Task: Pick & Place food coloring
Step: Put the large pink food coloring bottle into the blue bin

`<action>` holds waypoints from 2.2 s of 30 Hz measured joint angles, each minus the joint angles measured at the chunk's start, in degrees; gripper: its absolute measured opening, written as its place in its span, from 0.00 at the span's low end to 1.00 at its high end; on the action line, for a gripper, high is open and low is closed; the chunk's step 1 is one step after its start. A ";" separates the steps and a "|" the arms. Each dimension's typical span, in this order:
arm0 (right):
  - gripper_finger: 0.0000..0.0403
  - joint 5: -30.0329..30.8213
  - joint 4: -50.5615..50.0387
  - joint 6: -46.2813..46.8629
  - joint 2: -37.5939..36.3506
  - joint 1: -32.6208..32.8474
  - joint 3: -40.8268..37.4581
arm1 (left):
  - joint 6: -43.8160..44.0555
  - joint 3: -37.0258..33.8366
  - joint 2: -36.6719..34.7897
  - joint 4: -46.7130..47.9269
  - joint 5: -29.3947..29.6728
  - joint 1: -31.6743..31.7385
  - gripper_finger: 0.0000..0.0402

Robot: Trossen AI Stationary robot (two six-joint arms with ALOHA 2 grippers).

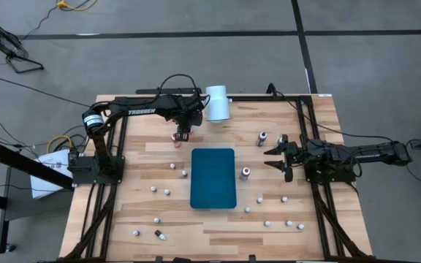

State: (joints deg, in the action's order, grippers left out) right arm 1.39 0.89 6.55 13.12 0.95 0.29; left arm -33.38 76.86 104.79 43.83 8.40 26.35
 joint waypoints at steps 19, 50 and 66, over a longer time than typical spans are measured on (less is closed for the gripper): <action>0.46 0.00 0.00 -0.02 -0.01 0.00 0.00 | 1.26 15.43 -0.15 13.85 -0.04 -1.79 0.38; 0.46 -0.02 0.00 0.00 0.01 0.00 -0.01 | 5.69 23.21 -0.21 18.89 2.37 -25.02 0.37; 0.46 -0.02 0.02 0.00 -0.01 0.00 0.01 | 9.04 23.12 0.43 18.94 2.30 -31.64 0.38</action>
State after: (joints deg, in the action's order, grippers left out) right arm 1.37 0.90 6.55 13.11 0.95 0.30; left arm -24.34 99.98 105.22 62.77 10.70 -5.29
